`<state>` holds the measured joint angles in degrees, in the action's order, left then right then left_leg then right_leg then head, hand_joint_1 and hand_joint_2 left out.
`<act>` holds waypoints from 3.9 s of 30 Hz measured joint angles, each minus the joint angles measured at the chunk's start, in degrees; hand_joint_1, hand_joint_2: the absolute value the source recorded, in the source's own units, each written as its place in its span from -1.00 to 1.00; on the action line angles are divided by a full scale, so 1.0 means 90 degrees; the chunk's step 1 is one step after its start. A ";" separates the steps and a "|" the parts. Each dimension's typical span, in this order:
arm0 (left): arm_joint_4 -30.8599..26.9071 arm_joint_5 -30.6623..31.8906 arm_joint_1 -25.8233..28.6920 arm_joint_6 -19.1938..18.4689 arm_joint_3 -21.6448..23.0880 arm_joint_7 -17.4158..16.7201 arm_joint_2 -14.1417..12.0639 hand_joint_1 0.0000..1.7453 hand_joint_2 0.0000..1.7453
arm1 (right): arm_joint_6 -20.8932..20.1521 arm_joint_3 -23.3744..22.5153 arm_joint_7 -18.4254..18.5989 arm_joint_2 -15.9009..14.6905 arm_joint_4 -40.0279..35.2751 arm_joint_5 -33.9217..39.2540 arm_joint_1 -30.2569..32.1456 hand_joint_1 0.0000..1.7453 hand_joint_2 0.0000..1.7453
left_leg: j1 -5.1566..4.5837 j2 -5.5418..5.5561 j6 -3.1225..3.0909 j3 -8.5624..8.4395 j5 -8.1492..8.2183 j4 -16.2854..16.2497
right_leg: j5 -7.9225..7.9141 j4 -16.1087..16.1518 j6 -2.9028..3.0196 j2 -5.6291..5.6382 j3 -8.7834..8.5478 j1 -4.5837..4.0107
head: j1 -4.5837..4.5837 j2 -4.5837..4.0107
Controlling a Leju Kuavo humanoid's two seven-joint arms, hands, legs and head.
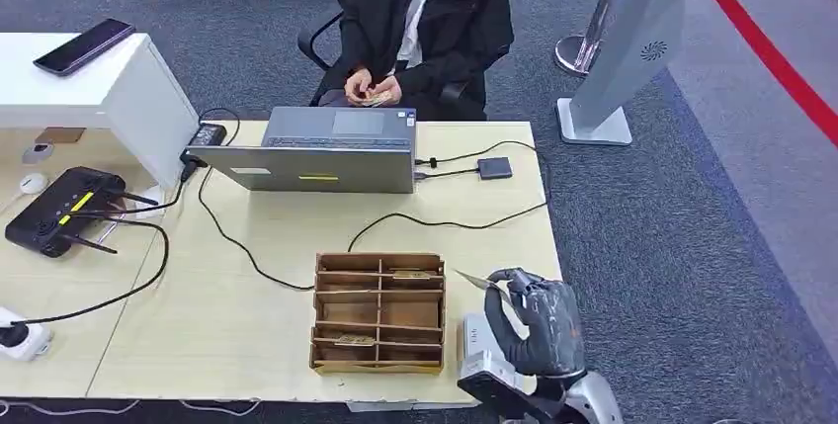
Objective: Pass the card to the sensor for recognition and then transmit it.
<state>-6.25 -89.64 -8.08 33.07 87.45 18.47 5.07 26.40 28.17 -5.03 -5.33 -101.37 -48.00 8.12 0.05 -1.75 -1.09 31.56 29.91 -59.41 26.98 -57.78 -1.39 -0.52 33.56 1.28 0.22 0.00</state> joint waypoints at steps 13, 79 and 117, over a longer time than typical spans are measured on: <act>0.0000 0.0000 0.0018 0.0066 -0.0158 0.0029 -0.0002 -1.00 -1.00 | -0.0280 -0.0238 0.0299 -0.0095 0.0260 0.1407 0.0347 1.00 1.00 | 0.0000 -0.0001 0.0000 0.0000 0.0000 0.0000 | 0.0000 0.0000 0.0000 0.0000 0.0000 0.0000 | 0.0000 0.0000; 0.0000 0.0391 -0.0094 0.0270 -0.0185 -0.0253 -0.0019 -1.00 -1.00 | -0.2574 -0.0298 -0.0369 -0.1756 0.0913 0.6305 0.0631 1.00 1.00 | -0.0001 -0.0001 -0.0003 -0.0001 0.0002 0.0000 | 0.0000 0.0003 -0.0001 0.0001 -0.0001 0.0000 | -0.0002 0.0000; -0.0002 0.0726 -0.0189 0.0270 0.0019 -0.0459 0.0044 -1.00 -1.00 | -0.1329 0.0466 0.0085 -0.1851 0.1377 0.5794 0.0198 1.00 1.00 | -0.0002 -0.0001 -0.0003 -0.0003 0.0002 -0.0001 | 0.0000 0.0003 -0.0001 0.0001 -0.0002 0.0001 | 0.0000 0.0000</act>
<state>-6.27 -83.10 -9.78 35.50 87.62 14.34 5.46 14.45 32.37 -4.26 -21.99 -88.98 4.15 9.91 0.03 -1.76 -1.12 31.53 29.93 -59.41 26.98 -57.75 -1.40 -0.51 33.54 1.28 0.22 0.00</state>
